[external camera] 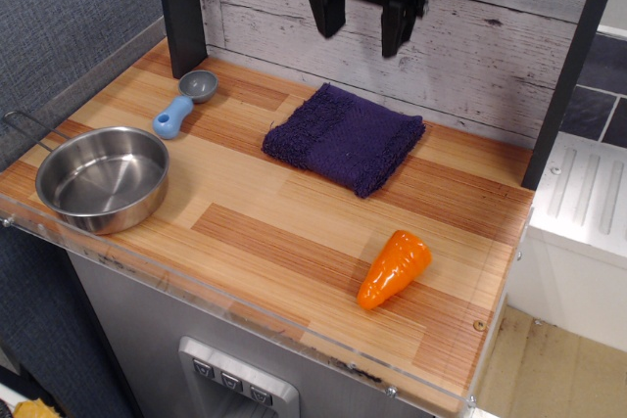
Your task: Place the napkin to the right of the spoon.
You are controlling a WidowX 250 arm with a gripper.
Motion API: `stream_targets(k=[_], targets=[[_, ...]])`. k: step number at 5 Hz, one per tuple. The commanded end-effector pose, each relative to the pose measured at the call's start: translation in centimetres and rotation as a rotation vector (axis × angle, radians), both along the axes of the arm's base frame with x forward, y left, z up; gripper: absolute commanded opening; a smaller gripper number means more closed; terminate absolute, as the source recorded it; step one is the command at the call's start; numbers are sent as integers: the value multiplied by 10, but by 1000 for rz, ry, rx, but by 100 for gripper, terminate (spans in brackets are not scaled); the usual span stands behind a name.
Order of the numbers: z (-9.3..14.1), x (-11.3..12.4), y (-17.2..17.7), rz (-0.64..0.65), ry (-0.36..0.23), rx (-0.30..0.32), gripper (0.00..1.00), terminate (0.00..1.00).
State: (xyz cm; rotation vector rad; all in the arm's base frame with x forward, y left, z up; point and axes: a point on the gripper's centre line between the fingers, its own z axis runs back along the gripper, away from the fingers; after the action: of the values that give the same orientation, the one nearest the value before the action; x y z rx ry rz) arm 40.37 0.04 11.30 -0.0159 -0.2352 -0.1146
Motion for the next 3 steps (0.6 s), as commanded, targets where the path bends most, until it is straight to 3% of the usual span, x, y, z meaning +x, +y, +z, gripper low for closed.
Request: stream_targets(k=[1, 2, 3], targets=[[47, -53, 2, 71, -30, -101, 100, 0], [50, -82, 4, 97, -18, -103, 100, 0], [41, -94, 5, 87, 8, -86, 100, 0]])
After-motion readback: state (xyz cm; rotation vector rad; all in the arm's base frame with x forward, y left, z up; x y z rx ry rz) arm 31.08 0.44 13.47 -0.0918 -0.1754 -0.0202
